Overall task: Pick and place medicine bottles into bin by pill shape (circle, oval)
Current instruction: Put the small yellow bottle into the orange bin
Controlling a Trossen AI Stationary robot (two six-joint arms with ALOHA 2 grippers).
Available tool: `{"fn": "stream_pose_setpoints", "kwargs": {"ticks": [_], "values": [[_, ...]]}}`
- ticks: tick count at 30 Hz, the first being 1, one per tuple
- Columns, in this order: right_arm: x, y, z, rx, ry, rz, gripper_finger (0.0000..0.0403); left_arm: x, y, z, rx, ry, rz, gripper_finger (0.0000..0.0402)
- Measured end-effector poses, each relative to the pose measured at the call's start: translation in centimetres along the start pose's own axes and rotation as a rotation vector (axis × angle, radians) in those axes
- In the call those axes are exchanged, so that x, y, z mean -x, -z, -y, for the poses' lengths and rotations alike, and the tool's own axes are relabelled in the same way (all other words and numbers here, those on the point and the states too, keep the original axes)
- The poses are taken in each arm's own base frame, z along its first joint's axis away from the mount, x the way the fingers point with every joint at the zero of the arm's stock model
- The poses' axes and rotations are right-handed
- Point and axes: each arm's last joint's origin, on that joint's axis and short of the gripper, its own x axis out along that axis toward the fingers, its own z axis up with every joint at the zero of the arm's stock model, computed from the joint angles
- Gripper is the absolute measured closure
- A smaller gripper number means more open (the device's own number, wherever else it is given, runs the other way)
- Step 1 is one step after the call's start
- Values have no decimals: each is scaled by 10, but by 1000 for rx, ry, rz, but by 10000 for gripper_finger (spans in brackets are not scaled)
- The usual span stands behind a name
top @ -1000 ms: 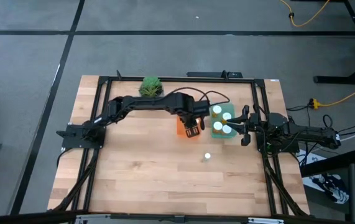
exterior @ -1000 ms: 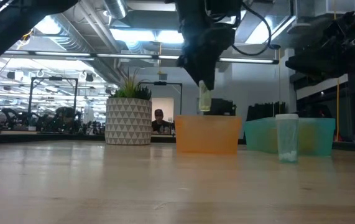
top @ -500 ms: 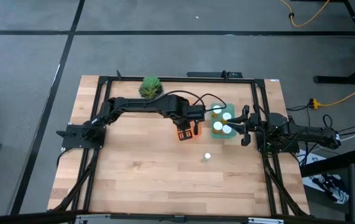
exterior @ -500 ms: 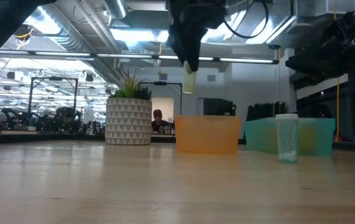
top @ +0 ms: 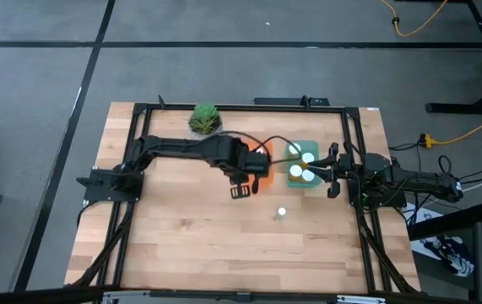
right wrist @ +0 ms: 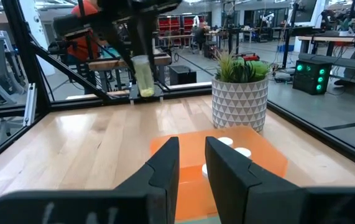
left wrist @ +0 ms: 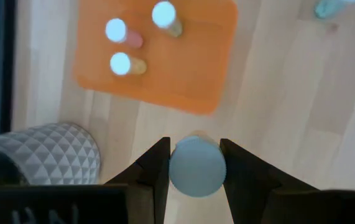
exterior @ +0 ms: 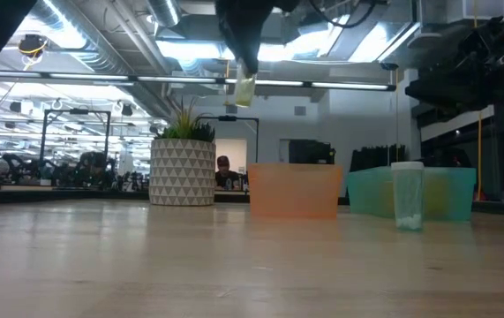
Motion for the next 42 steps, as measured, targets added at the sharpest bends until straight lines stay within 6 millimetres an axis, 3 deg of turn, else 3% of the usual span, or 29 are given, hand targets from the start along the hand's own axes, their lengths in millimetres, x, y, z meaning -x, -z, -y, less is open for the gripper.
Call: {"fn": "stream_pose_setpoints", "kwargs": {"ticks": [8,12,17,24,34,42], "values": [[0,0,0,0,0,3,322,-21,11,25,1,-7,79,287],[0,0,0,0,0,1,322,-33,5,15,25,0,143,288],[0,0,0,0,0,1,322,-57,3,-12,16,28,99,287],[0,0,0,0,0,1,322,-82,-6,-41,56,49,166,287],[0,0,0,0,0,1,322,-113,6,-29,44,77,155,288],[0,0,0,0,0,1,322,-128,4,-26,46,50,156,289]]}}
